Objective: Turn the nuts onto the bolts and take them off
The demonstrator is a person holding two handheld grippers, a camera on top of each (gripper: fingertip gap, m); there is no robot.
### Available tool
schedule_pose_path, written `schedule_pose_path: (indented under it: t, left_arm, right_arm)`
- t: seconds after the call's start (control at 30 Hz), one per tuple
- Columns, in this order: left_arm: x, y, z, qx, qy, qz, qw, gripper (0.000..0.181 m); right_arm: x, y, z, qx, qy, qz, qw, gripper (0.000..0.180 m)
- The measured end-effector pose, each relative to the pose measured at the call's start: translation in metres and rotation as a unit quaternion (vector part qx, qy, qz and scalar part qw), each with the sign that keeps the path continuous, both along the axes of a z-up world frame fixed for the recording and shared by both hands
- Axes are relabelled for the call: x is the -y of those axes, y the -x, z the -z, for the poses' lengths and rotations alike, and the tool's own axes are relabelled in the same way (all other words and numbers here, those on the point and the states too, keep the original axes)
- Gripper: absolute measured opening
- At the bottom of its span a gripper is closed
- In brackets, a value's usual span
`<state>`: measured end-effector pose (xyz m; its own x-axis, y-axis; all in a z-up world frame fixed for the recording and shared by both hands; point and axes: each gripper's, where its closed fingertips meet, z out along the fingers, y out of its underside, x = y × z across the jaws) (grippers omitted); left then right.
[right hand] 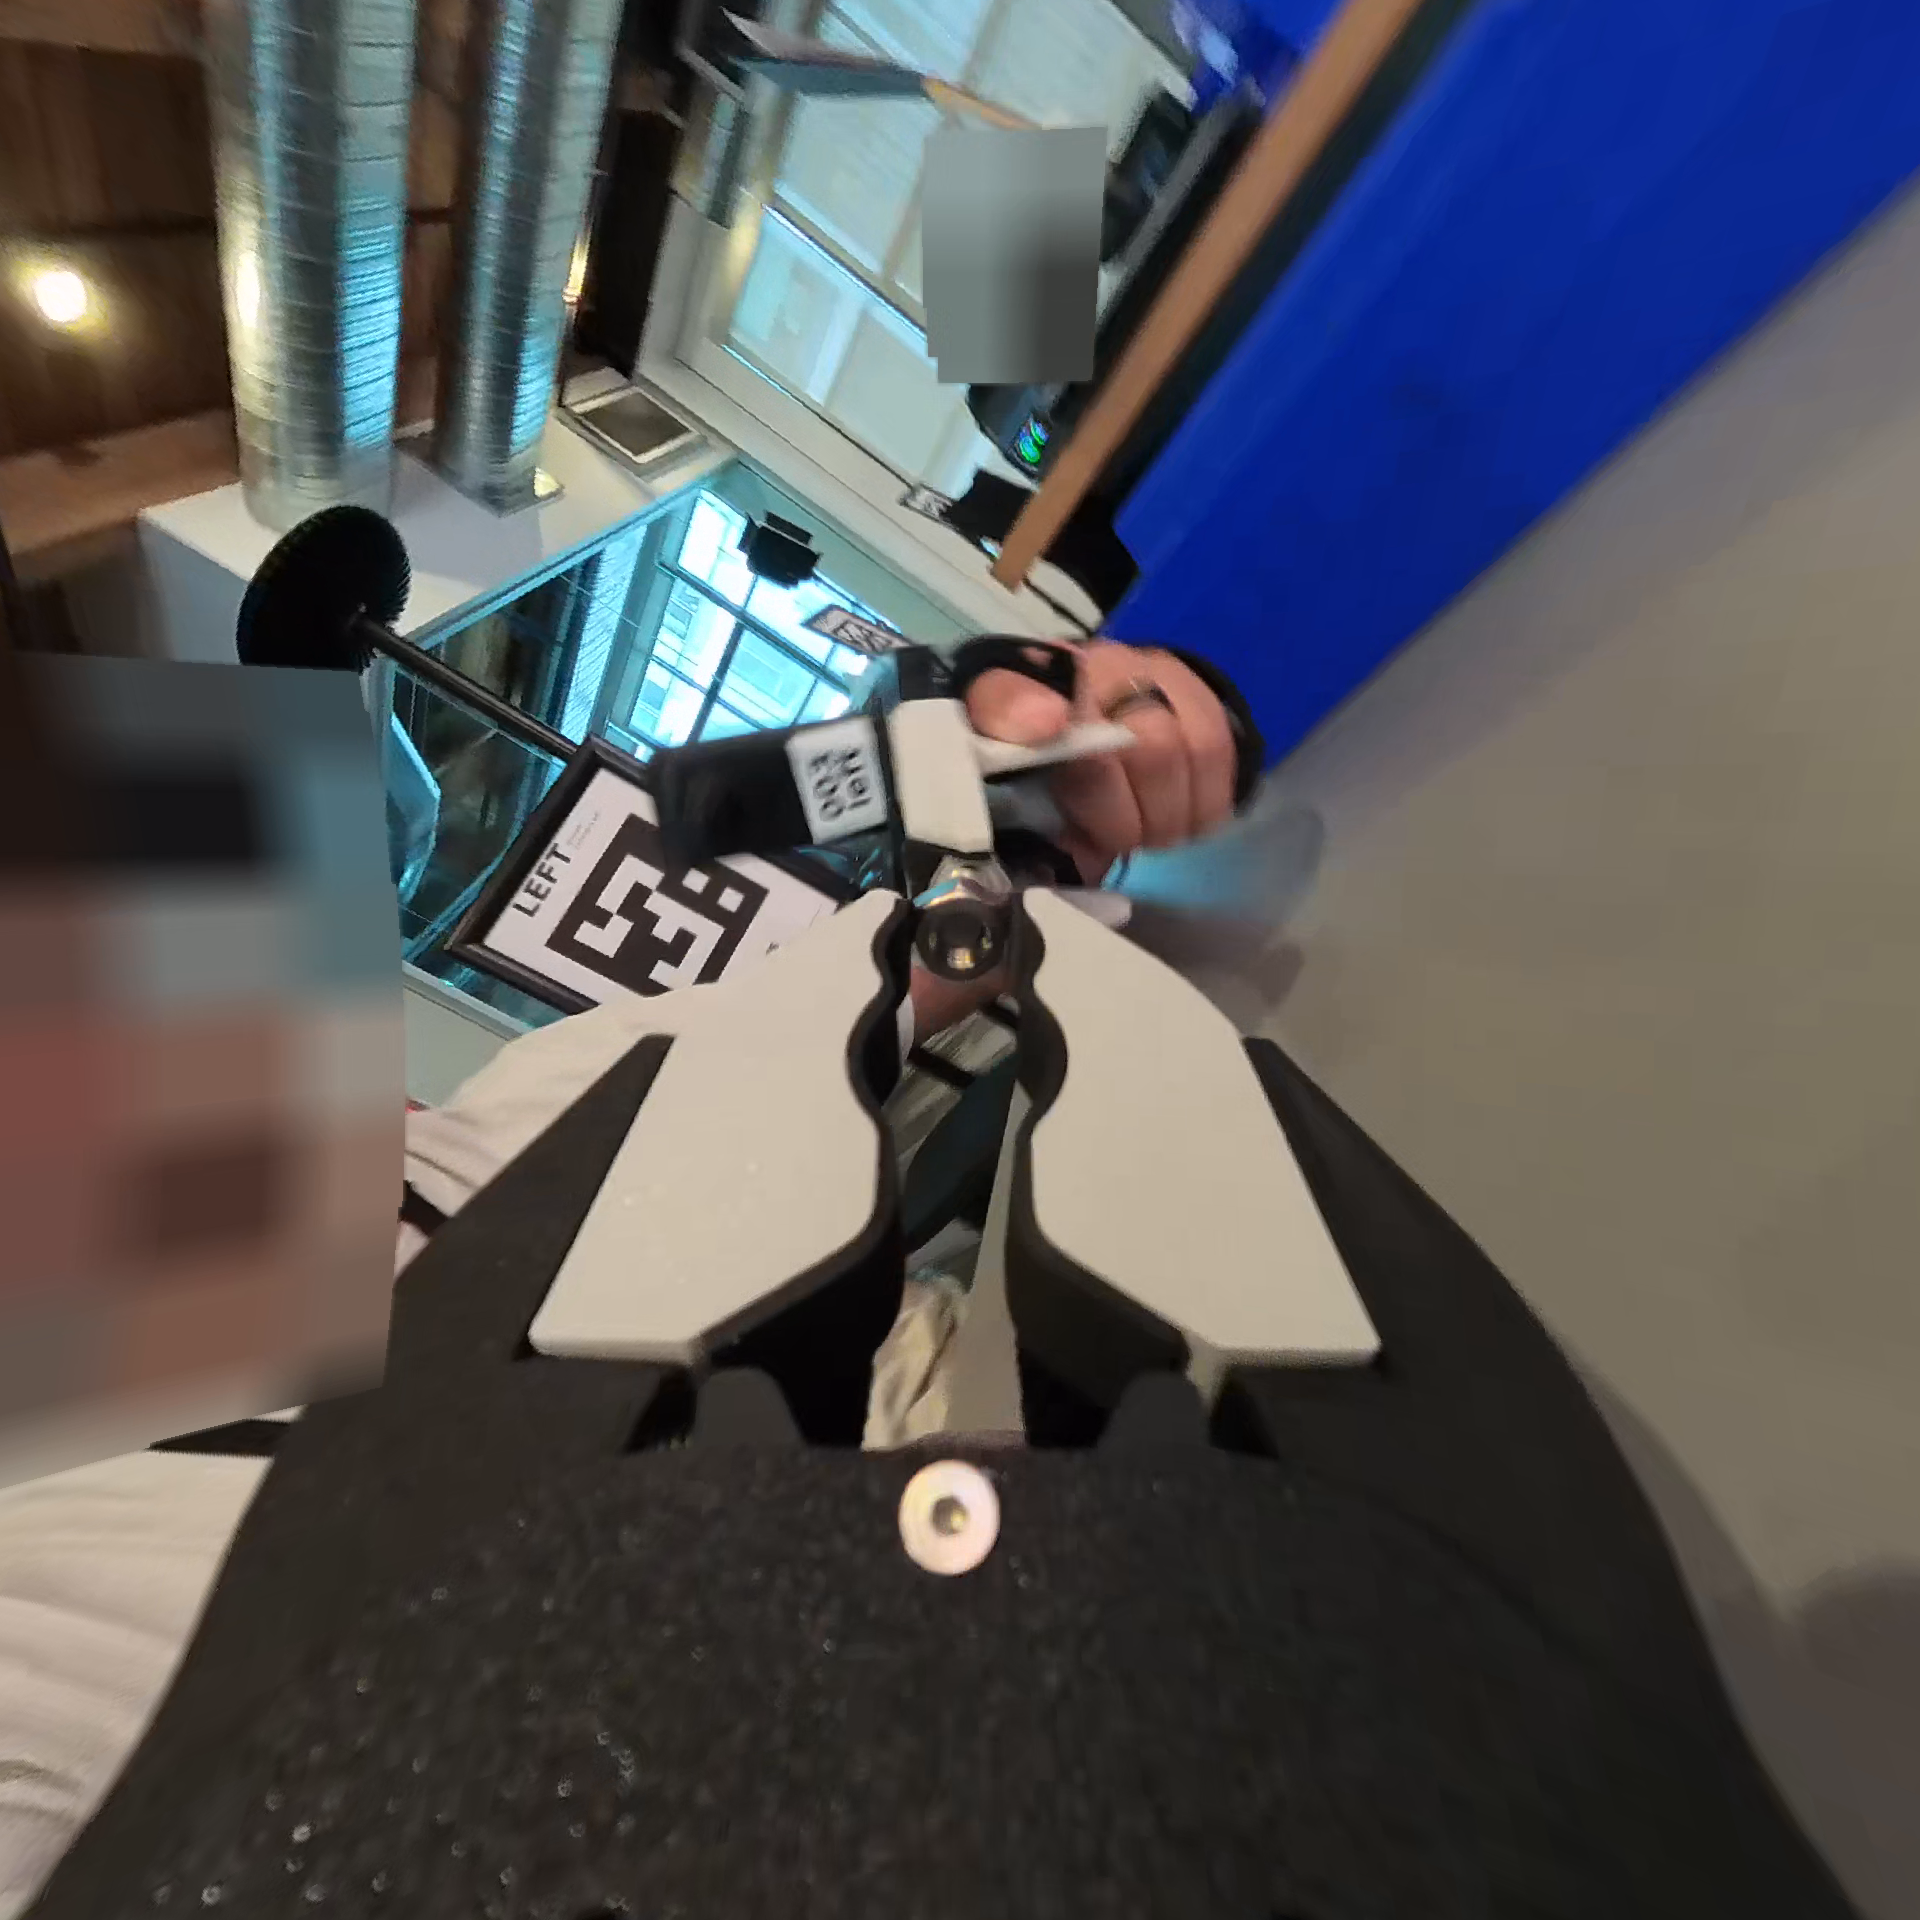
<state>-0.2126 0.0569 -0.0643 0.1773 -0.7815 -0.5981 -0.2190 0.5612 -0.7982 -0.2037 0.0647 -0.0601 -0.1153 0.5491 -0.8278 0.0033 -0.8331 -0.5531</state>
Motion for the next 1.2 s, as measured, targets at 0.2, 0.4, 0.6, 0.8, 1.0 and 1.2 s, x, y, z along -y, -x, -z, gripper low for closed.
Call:
schedule_pose_path:
  t: [0.2,0.4,0.6,0.8,1.0,1.2]
  left_arm:
    - [0.006,0.002,-0.007,0.042,0.134,0.069,0.988,0.016]
    - [0.013,0.0,-0.008,0.058,0.249,0.123,0.959,0.016]
    - [0.026,0.005,-0.019,0.082,0.392,0.216,0.891,0.016]
    - [0.032,0.011,-0.028,0.103,0.484,0.284,0.821,0.016]
    - [0.038,0.011,-0.021,0.08,0.525,0.314,0.787,0.016]
    - [0.043,0.011,-0.02,0.071,0.545,0.336,0.765,0.016]
  right_arm:
    - [0.006,0.002,-0.007,0.001,-0.101,0.007,0.995,0.017]
    - [0.012,-0.001,-0.008,0.039,-0.271,0.038,0.961,0.017]
    - [0.028,0.0,-0.02,0.047,-0.459,0.058,0.886,0.017]
    - [0.036,0.003,-0.019,0.117,-0.664,0.099,0.732,0.017]
    - [0.039,0.004,-0.028,0.129,-0.74,0.138,0.646,0.017]
    - [0.045,0.005,-0.02,0.13,-0.743,0.102,0.649,0.017]
